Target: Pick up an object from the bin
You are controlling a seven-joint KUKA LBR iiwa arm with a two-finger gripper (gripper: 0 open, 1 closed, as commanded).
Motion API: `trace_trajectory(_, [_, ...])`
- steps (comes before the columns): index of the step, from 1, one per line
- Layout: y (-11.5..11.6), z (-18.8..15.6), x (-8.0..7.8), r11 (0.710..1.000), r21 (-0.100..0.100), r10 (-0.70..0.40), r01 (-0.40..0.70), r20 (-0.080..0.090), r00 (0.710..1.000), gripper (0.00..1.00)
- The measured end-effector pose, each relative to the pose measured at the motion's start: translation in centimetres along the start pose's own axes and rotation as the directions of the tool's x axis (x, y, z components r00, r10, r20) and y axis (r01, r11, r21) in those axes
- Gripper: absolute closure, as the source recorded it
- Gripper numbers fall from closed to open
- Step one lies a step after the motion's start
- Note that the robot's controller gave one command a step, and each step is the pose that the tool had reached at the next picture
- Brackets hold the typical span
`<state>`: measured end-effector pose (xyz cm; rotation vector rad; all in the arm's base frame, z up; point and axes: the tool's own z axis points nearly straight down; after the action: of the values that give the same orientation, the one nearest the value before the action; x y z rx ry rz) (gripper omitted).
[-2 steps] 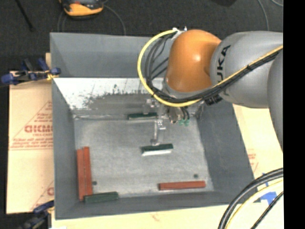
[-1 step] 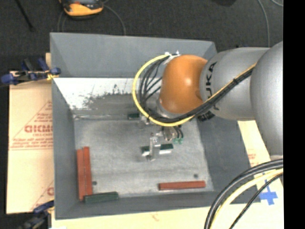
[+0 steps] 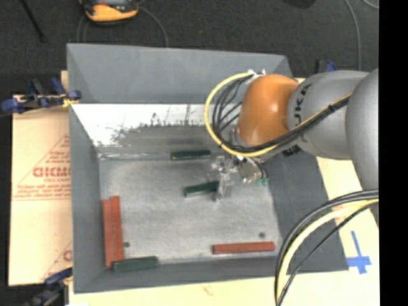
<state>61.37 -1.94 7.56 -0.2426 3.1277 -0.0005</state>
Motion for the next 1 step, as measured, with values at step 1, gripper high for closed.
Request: trace_trajectory(1, [0.02, 0.0, 0.0, 1.0, 0.0, 0.001, -0.001, 0.0, 1.0, 1.0])
